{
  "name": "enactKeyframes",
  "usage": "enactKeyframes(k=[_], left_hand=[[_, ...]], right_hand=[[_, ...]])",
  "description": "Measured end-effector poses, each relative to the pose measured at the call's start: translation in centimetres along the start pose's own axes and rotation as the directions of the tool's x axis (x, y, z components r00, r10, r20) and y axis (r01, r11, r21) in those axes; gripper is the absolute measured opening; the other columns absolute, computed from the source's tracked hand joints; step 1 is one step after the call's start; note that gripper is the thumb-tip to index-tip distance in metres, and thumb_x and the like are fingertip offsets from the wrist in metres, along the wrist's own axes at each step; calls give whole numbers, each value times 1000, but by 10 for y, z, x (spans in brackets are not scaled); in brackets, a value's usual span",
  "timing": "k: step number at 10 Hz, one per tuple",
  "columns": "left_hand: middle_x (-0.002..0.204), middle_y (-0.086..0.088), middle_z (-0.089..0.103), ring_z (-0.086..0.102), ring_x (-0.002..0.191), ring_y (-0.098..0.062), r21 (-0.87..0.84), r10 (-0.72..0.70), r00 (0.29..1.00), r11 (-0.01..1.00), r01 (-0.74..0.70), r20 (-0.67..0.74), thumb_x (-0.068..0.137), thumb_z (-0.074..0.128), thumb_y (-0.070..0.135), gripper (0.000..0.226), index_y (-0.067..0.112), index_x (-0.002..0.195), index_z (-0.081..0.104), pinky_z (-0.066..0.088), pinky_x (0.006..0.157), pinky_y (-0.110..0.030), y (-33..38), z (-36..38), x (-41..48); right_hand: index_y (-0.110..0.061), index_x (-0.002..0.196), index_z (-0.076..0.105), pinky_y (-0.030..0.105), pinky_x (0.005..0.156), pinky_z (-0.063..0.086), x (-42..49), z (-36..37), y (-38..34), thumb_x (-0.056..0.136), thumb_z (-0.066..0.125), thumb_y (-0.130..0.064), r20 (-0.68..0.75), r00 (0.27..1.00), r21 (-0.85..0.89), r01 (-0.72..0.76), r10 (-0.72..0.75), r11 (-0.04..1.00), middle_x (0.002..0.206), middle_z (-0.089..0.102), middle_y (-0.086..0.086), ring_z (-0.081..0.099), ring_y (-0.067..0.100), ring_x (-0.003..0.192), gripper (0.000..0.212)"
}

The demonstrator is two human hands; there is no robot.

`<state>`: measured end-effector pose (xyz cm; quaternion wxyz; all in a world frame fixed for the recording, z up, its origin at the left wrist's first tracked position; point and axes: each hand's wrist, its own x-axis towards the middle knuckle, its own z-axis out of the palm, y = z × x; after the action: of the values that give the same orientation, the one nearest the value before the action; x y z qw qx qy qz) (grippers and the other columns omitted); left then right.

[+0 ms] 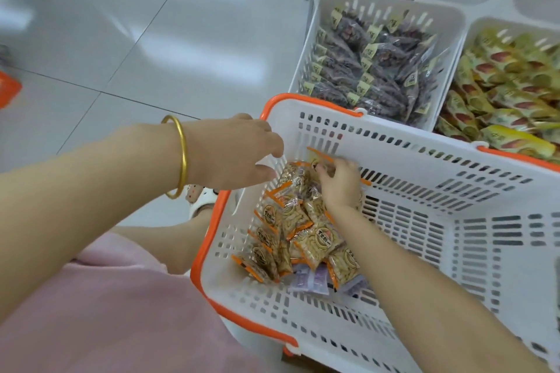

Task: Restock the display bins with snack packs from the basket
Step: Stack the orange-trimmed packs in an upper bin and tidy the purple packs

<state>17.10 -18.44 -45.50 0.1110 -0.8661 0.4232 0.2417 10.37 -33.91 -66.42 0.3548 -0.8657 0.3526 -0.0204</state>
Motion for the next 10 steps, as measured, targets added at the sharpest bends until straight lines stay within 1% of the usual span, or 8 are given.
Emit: enactKeyframes(k=[1, 3, 5, 6, 7, 8, 9, 10], left_hand=[[128, 3, 50, 44, 118, -18, 22, 5, 1000, 1000, -6, 19, 95, 42, 43, 36, 25, 125, 52, 33, 99, -32, 0, 6, 2], [128, 1, 49, 44, 117, -18, 35, 51, 999, 998, -51, -9, 96, 44, 40, 35, 23, 125, 52, 33, 94, -28, 17, 3, 2], [133, -2, 45, 42, 121, -19, 21, 63, 998, 998, -62, -13, 98, 42, 36, 37, 18, 130, 48, 29, 91, -25, 30, -11, 0], [137, -2, 42, 39, 124, -20, 9, 63, 997, 998, -64, 41, 98, 40, 38, 40, 20, 134, 44, 32, 98, -28, 30, -19, -1], [142, -1, 37, 34, 128, -22, -11, 70, 992, 998, -69, 108, 97, 38, 42, 44, 26, 138, 37, 33, 106, -37, 30, -26, -3], [141, -3, 37, 38, 127, -24, -21, 67, 992, 998, -65, 106, 97, 39, 41, 45, 24, 139, 36, 35, 105, -38, 34, -30, -1], [134, -7, 43, 48, 108, -23, -89, 52, 998, 995, -49, 34, 98, 42, 35, 46, 16, 139, 36, 41, 92, -33, 39, -34, 5], [131, -11, 48, 52, 105, -25, -194, 17, 998, 981, -29, -66, 97, 45, 30, 46, 8, 136, 36, 43, 87, -33, 46, -39, 13]], right_hand=[[-10, 84, 54, 29, 70, 36, -7, -35, 9, 91, 59, -31, 40, 998, 172, -53, 47, 984, 95, 53, 5, 53, 22, 87, 23], [5, 115, 59, 36, 95, 41, -22, -40, 44, 87, 67, -20, 355, 880, 289, -424, 316, 858, 131, 53, 4, 50, 26, 120, 39], [-4, 99, 64, 37, 90, 45, -24, -13, 41, 82, 70, -22, 317, 850, 280, -507, 420, 815, 143, 40, 8, 51, 26, 106, 26], [-1, 90, 65, 34, 90, 41, -26, -10, 40, 83, 68, -18, 295, 860, 301, -496, 415, 814, 145, 40, 12, 49, 30, 120, 19], [15, 88, 61, 41, 82, 46, -31, -14, 36, 84, 67, -11, 263, 885, 405, -462, 384, 789, 116, 57, 30, 50, 42, 118, 27], [19, 101, 56, 53, 92, 47, -37, -31, 28, 84, 70, -15, 219, 935, 466, -352, 279, 812, 122, 56, 30, 54, 40, 112, 41], [-7, 94, 65, 35, 73, 48, -41, -71, 18, 84, 71, -22, 248, 964, 524, -219, 99, 823, 94, 64, 1, 59, 17, 85, 18], [-24, 57, 51, 29, 55, 34, -42, -119, 3, 83, 71, -15, 294, 954, 648, -149, -65, 747, 62, 48, 1, 39, 15, 55, 34]])
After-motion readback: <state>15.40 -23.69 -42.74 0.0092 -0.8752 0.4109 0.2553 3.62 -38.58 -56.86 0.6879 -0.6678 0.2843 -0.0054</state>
